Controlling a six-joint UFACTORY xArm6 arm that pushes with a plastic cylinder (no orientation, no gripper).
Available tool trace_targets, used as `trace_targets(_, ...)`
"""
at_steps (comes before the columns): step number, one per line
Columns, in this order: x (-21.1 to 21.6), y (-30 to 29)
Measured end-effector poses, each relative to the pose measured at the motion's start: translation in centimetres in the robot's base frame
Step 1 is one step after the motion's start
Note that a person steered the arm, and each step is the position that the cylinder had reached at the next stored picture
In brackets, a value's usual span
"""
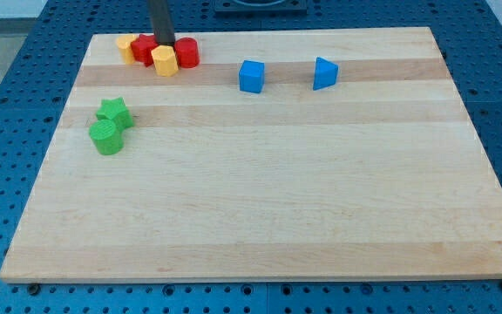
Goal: Push the red star into the green star
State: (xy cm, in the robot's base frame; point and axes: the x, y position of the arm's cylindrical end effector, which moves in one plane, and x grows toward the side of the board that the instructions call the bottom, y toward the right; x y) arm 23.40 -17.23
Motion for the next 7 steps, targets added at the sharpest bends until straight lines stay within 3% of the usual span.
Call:
trace_targets(2,-3.2,-2.2)
trace_targets(4,1.5,-5.0)
trace_targets(7,5.7,-3.3)
